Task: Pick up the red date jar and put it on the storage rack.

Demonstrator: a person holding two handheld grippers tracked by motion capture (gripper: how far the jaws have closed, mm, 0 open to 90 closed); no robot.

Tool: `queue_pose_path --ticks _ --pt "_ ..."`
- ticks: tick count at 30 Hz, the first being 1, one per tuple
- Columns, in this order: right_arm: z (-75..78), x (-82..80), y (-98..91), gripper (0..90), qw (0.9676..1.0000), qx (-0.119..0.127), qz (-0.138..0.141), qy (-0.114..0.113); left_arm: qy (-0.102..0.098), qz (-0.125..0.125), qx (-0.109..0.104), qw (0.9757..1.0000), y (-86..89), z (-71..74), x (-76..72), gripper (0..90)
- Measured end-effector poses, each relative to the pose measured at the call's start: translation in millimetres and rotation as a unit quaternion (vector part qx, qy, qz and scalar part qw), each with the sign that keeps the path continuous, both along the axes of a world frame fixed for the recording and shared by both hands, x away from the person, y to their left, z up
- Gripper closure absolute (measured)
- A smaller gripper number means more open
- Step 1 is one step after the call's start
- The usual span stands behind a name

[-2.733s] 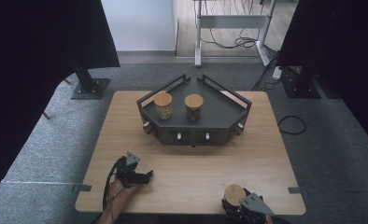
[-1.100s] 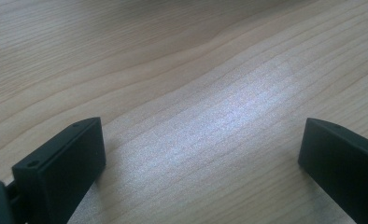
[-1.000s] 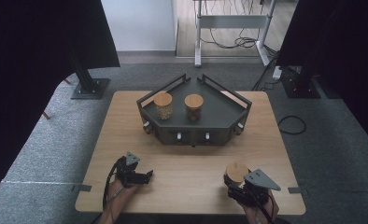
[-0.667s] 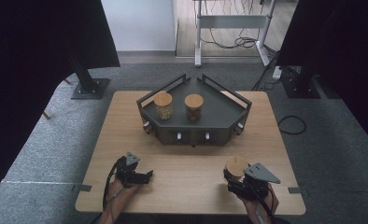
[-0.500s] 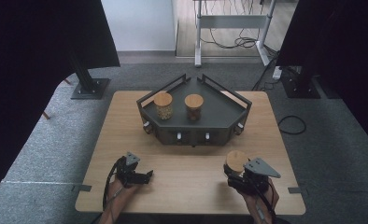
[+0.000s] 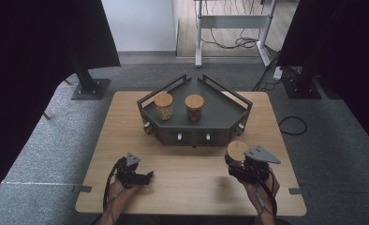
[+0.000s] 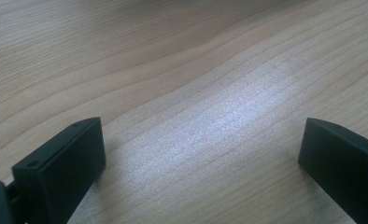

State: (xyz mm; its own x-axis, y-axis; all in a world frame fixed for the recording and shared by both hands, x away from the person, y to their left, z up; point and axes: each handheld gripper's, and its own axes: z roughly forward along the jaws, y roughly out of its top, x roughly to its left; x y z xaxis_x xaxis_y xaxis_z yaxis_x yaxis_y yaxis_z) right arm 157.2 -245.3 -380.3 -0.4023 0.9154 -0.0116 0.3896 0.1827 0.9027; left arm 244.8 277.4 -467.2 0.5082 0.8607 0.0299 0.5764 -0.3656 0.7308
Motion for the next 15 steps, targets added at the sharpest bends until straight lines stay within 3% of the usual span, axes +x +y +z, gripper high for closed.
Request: queue_pose_path --ticks 15 --pt "13.6 20.9 0.2 24.7 0.9999 0.005 -0.012 0.000 0.000 0.000 0.000 1.0000 0.0 0.0 0.0 0.2"
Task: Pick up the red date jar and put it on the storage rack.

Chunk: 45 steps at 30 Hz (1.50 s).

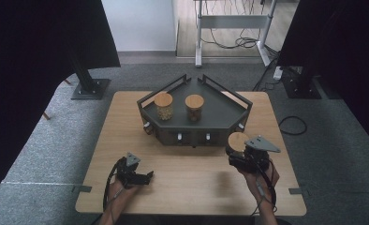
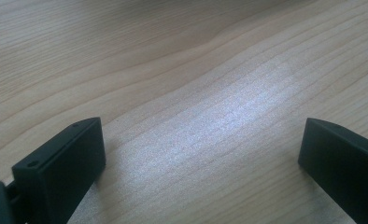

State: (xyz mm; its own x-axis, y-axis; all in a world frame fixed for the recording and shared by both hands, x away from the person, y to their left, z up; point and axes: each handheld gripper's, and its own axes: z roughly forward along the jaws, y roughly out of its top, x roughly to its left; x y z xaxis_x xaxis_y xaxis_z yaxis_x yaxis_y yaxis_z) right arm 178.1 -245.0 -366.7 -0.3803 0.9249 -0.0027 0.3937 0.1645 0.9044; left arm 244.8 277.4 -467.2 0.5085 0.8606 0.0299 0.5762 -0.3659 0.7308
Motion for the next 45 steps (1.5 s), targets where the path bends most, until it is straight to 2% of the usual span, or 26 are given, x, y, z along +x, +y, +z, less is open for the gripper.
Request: queue_pose_path --ticks 28,45 --pt "26.2 44.0 11.1 24.7 0.9999 -0.005 -0.012 0.000 0.001 0.000 0.000 1.0000 0.0 0.2 0.1 0.2" --pt "26.3 74.7 16.7 24.7 0.9995 -0.003 -0.030 0.003 0.001 0.001 -0.001 1.0000 0.0 0.1 0.0 0.2"
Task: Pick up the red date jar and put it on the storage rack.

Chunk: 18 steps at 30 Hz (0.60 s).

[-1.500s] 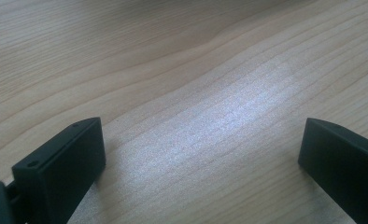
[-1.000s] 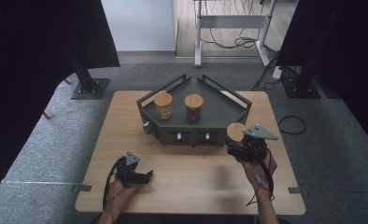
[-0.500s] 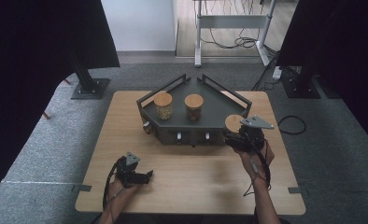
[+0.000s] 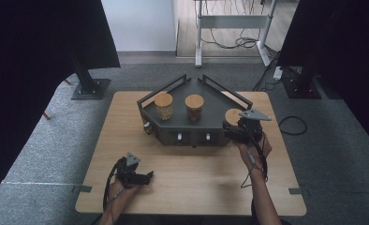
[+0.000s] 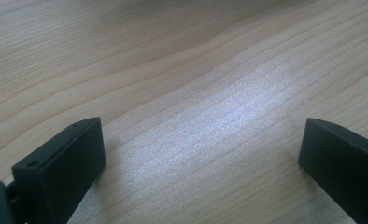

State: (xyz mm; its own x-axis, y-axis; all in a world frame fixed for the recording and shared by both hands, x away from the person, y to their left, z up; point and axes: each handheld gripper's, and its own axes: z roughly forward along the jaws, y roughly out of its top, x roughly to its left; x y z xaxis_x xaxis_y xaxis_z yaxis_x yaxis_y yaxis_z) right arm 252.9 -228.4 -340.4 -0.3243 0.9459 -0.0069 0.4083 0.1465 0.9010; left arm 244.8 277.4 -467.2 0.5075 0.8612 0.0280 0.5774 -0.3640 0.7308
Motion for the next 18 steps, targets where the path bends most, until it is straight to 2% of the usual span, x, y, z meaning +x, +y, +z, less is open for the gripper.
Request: queue_pose_path --ticks 18 --pt "-2.0 28.7 13.3 24.7 0.9999 0.005 -0.014 -0.004 -0.001 0.000 0.001 1.0000 0.0 0.0 0.0 0.2"
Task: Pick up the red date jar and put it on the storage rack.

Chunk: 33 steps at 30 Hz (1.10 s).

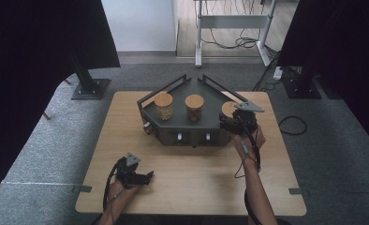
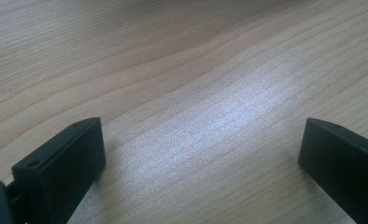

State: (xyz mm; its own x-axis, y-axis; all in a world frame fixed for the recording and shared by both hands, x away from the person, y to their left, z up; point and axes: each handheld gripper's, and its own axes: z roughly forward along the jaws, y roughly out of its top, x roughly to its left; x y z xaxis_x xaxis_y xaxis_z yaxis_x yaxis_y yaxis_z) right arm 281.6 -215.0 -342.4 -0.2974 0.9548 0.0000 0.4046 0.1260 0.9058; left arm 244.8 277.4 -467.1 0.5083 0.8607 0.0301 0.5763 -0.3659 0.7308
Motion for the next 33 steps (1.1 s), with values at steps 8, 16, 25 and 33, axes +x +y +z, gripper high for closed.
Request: queue_pose_path --ticks 8,16,25,33 --pt "-3.0 9.3 2.0 24.7 1.0000 0.002 -0.002 -0.003 0.001 -0.001 0.001 1.0000 0.1 0.4 0.2 0.2" --pt "-4.3 20.8 2.4 24.7 0.9999 0.005 -0.008 -0.007 0.000 0.000 0.001 1.0000 0.0 0.2 0.1 0.2" --pt "-6.2 35.1 8.1 24.7 0.9999 -0.005 -0.014 -0.006 0.001 0.000 -0.001 1.0000 0.0 0.0 0.0 0.2" --pt "-12.2 43.6 9.9 24.7 0.9998 -0.003 -0.020 -0.003 0.001 -0.002 0.001 1.0000 0.4 0.4 0.6 0.2"
